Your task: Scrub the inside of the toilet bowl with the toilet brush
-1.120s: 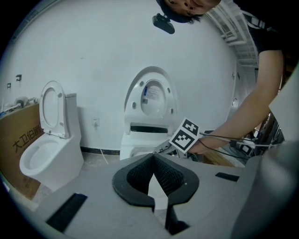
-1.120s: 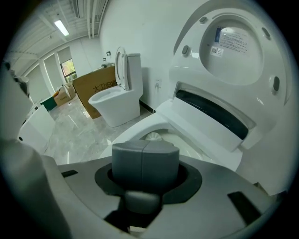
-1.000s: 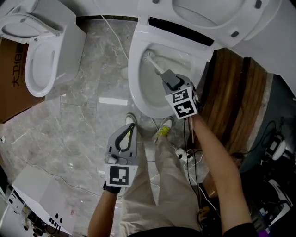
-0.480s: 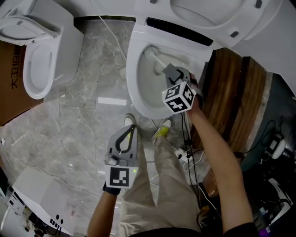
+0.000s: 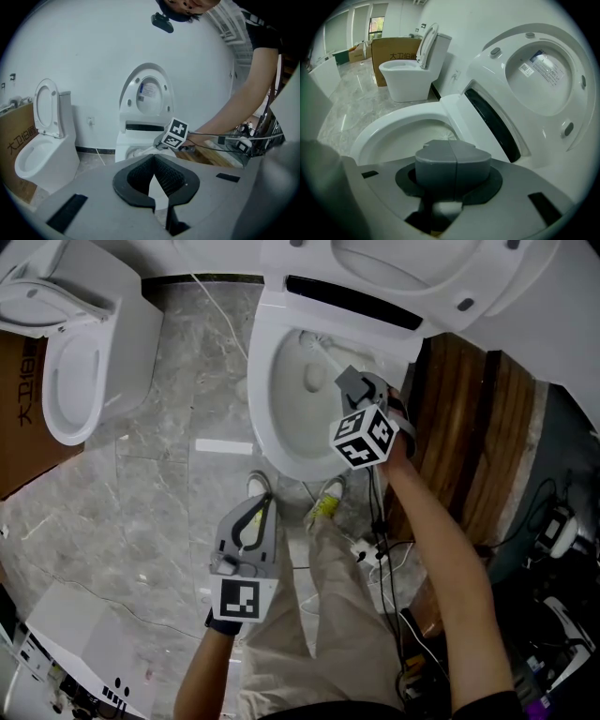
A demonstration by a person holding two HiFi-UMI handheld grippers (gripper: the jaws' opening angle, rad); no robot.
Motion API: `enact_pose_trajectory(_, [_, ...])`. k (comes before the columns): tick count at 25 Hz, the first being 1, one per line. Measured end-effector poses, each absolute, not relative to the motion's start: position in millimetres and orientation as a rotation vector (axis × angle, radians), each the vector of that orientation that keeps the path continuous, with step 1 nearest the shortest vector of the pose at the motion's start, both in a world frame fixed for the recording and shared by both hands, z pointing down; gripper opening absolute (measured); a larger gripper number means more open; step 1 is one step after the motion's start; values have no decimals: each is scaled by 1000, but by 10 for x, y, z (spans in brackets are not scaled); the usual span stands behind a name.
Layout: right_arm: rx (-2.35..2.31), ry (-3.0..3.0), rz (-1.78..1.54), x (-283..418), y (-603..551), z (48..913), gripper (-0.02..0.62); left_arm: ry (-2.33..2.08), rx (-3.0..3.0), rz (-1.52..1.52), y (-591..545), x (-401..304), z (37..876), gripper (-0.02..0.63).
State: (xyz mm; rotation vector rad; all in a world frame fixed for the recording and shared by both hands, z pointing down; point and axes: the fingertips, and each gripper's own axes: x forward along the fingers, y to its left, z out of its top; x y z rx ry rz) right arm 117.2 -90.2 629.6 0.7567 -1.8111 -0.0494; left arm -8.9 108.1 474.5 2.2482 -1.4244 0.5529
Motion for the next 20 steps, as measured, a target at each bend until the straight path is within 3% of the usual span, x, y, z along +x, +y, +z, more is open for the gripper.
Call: enact_pose_trajectory(20, [870,-1710,77,2032,-679,6238,155,-1325,2367,609,1040,300,4672,18])
